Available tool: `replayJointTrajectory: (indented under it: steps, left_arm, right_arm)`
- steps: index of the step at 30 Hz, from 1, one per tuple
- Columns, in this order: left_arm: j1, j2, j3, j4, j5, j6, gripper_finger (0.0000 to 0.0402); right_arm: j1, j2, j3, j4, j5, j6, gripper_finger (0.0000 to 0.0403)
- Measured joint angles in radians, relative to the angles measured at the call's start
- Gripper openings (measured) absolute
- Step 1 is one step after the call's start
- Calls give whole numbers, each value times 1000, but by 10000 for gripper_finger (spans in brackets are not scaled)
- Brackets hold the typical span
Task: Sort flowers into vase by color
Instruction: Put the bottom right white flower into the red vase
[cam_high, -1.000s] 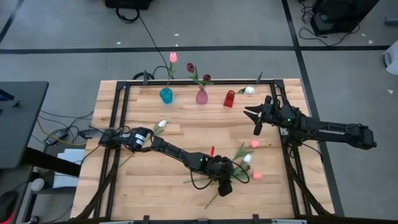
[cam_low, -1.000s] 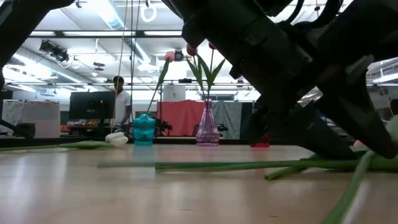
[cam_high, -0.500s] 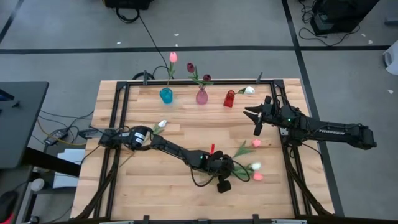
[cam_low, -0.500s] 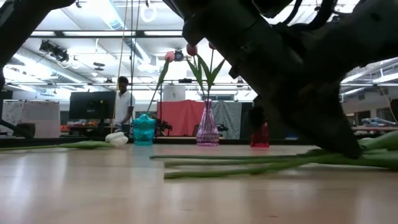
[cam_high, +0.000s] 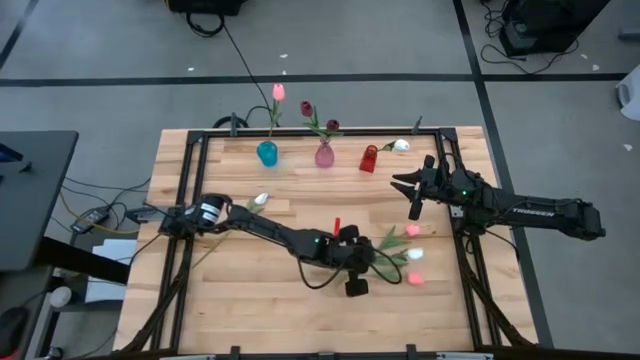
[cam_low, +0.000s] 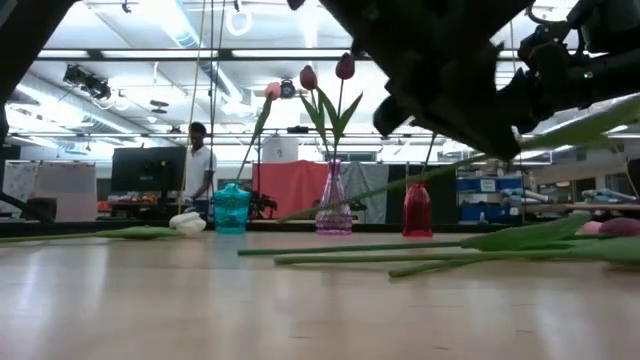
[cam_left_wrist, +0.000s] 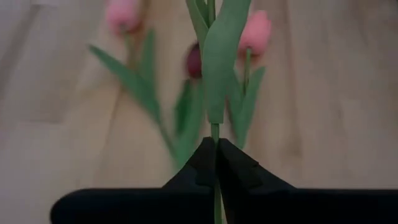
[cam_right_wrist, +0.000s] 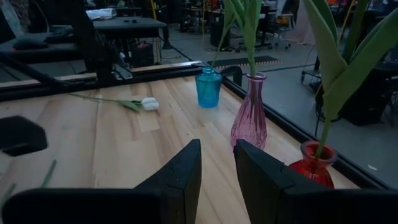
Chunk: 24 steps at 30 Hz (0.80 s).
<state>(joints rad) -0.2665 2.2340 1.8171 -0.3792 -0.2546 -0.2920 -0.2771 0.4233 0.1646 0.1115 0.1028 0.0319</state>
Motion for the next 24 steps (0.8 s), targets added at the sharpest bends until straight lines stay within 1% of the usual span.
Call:
replayJointTrajectory:
  steps: [3,7,12,13,15,18,21,24]
  left_arm:
    - [6,-21,-54,36,-44,27,11]
    - [32,-72,-161,150,-46,31,11]
    - [85,-153,-370,417,-51,59,12]
    - [99,-172,-409,495,-60,73,12]
    - [128,-215,-490,596,-94,106,12]
    - [171,-246,-585,811,-150,168,12]
    - [212,-249,-640,1016,-174,238,12]
    - [253,-255,-654,1123,-175,238,11]
  right_arm:
    - [0,0,0,0,0,2,110]
    - [0,-1,0,-7,0,8,110]
    - [2,-1,0,-6,-2,18,110]
    - [2,-1,0,-6,1,18,110]
    - [2,-1,0,-2,3,22,110]
    - [2,-5,0,-1,18,22,110]
    - [2,-5,0,2,27,22,110]
    - [2,-5,0,5,27,21,110]
